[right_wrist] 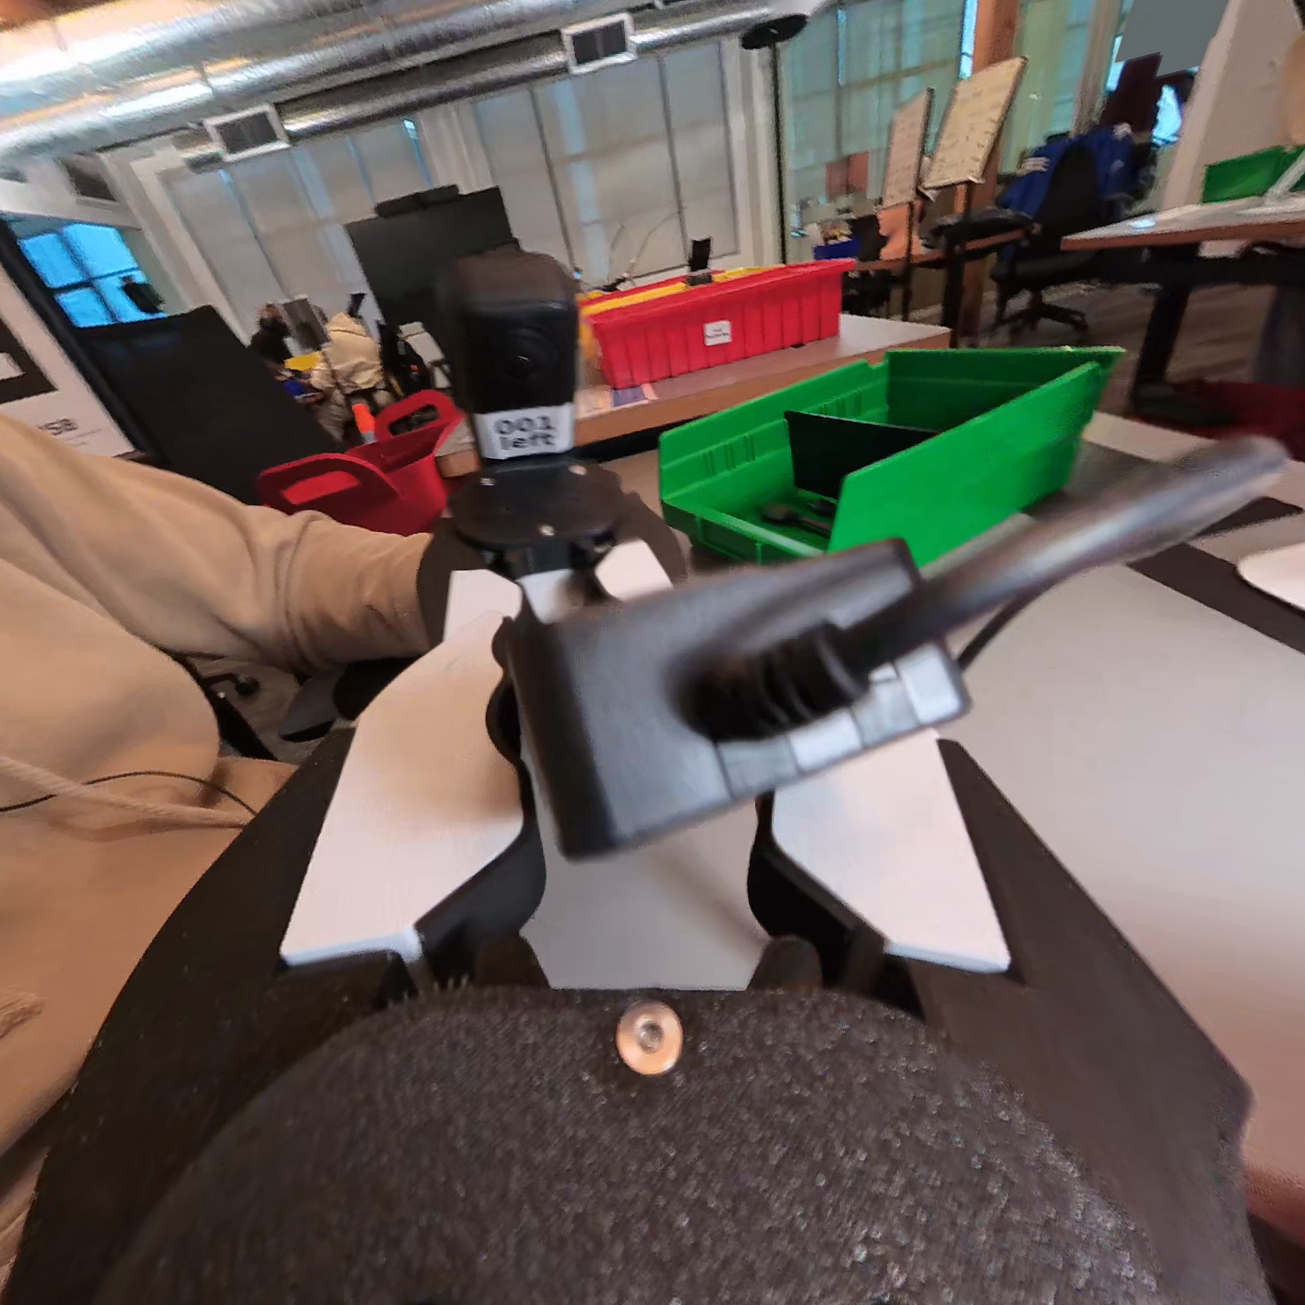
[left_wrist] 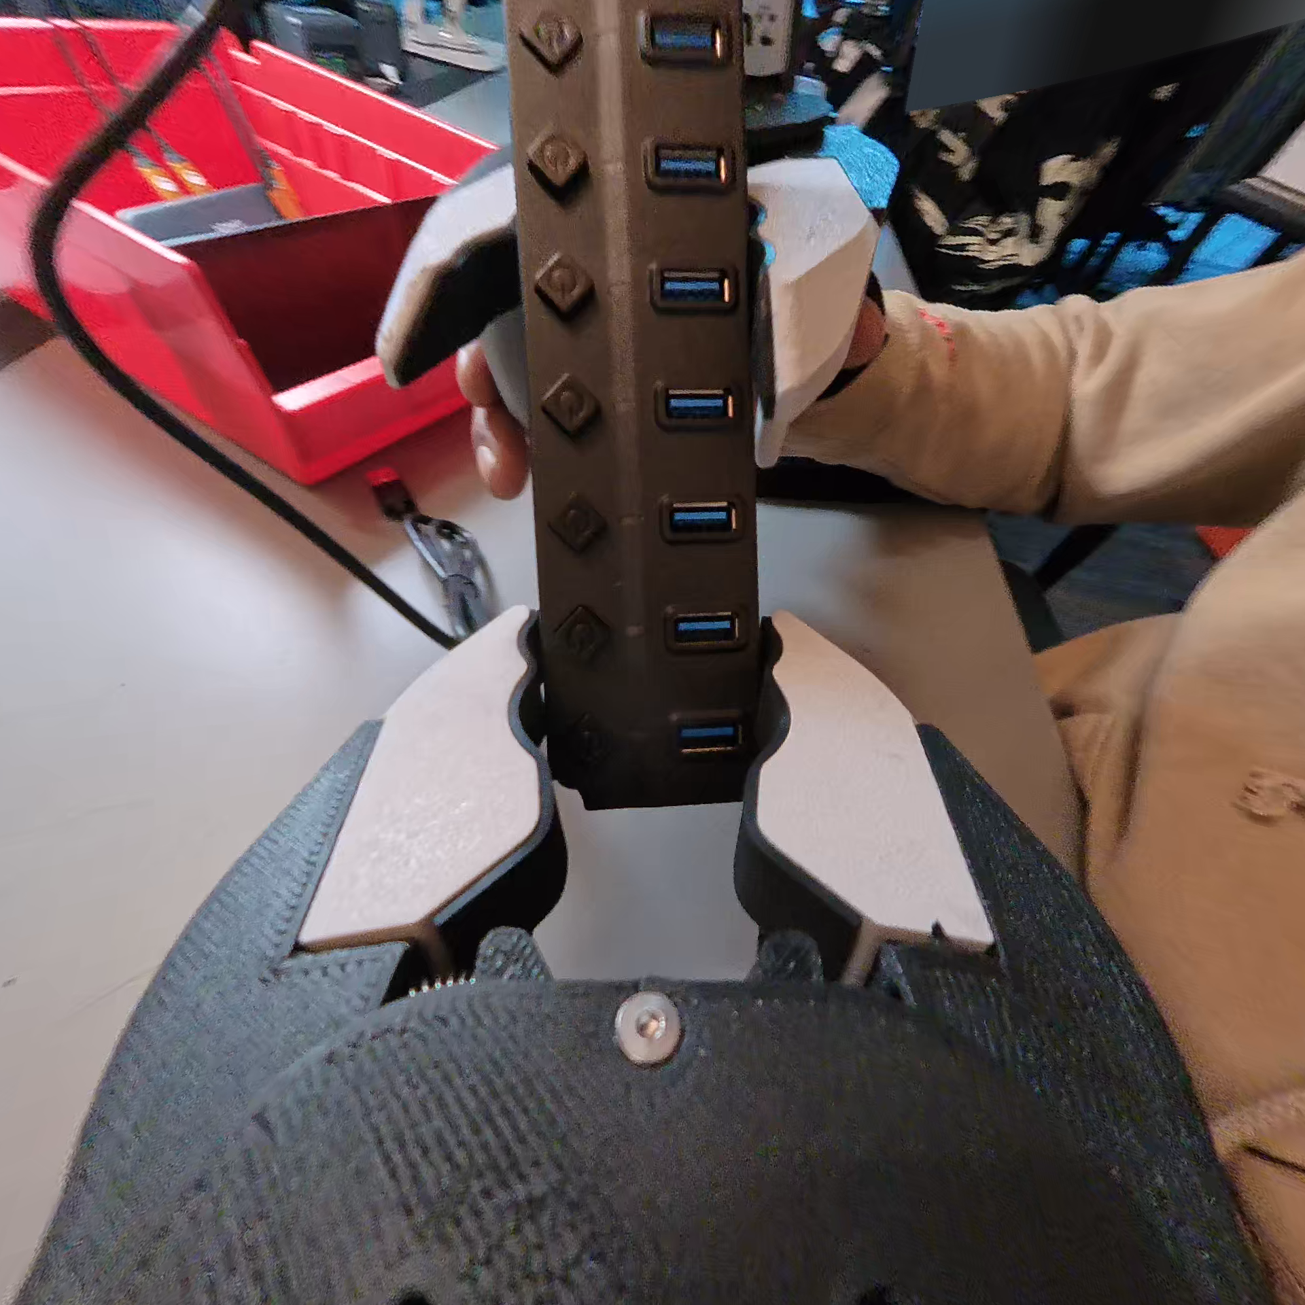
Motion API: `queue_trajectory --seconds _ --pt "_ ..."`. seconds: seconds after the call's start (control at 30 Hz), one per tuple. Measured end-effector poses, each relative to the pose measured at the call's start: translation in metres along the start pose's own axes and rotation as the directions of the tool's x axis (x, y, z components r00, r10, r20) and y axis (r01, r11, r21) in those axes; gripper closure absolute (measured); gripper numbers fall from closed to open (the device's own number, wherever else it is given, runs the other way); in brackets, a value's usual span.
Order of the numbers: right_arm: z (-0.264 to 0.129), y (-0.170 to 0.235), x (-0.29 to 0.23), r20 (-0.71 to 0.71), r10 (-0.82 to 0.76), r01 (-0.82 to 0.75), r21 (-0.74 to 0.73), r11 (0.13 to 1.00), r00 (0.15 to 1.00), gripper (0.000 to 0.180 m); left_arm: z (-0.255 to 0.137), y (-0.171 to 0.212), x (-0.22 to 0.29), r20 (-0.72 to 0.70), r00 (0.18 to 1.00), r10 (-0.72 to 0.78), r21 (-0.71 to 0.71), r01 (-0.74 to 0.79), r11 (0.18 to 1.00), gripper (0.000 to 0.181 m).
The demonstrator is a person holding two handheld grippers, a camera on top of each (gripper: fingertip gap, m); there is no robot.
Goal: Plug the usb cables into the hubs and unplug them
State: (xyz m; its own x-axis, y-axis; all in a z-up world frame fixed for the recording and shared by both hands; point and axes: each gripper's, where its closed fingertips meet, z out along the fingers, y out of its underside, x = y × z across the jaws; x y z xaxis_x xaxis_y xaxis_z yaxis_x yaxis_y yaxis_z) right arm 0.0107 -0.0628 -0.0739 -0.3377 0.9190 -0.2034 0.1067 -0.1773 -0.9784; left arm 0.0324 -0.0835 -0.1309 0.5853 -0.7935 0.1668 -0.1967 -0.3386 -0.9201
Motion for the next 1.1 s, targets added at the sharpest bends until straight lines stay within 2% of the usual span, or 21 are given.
queue_trajectory --seconds 0.07,0.13,0.27,0.37,0.57,0.7,0.8,0.9,1.03,1.1 --pt "-0.001 0.005 0.007 -0.039 0.029 -0.029 -0.002 1.0 0.999 0.106 0.0 -0.001 -0.007 0.089 0.995 0.044 -0.011 -0.043 0.999 0.123" --pt "-0.001 0.008 0.008 -0.042 0.043 -0.042 0.017 0.999 0.998 0.106 0.002 0.002 -0.009 0.119 0.991 0.069 -0.032 -0.065 0.997 0.123" --pt "-0.004 0.008 0.003 0.014 0.039 -0.04 0.028 0.999 0.999 0.109 0.005 0.005 -0.005 0.058 0.998 0.039 -0.013 -0.038 0.999 0.123" --pt "-0.009 0.013 -0.002 0.077 0.041 -0.04 -0.016 0.999 0.996 0.107 0.001 -0.001 0.0 -0.005 1.0 -0.012 0.032 0.012 0.999 0.124" --pt "-0.009 0.013 -0.007 0.057 -0.062 0.064 -0.026 0.998 0.996 0.108 -0.002 -0.003 0.003 0.005 0.999 0.054 0.03 -0.054 0.998 0.124" --pt "-0.013 -0.001 -0.013 0.06 -0.083 0.082 0.022 0.996 0.995 0.109 -0.017 -0.018 0.006 -0.05 0.998 0.036 0.102 -0.03 0.994 0.118" --pt "-0.023 -0.008 -0.007 0.04 -0.084 0.082 0.042 0.996 0.996 0.11 -0.049 -0.039 -0.01 0.028 0.998 0.062 0.149 -0.066 0.987 0.113" --pt "-0.037 -0.013 0.0 0.01 -0.075 0.074 0.069 0.995 0.997 0.11 -0.103 -0.062 -0.045 0.187 0.981 0.054 0.179 -0.088 0.98 0.117" --pt "-0.052 -0.014 0.005 -0.011 -0.061 0.062 0.082 0.995 0.998 0.108 -0.177 -0.059 -0.114 0.465 0.882 0.068 0.035 -0.095 0.995 0.122" --pt "-0.056 -0.013 0.006 -0.019 -0.063 0.064 0.082 0.995 0.998 0.108 -0.205 -0.043 -0.148 0.536 0.842 0.066 -0.073 -0.031 0.997 0.127"
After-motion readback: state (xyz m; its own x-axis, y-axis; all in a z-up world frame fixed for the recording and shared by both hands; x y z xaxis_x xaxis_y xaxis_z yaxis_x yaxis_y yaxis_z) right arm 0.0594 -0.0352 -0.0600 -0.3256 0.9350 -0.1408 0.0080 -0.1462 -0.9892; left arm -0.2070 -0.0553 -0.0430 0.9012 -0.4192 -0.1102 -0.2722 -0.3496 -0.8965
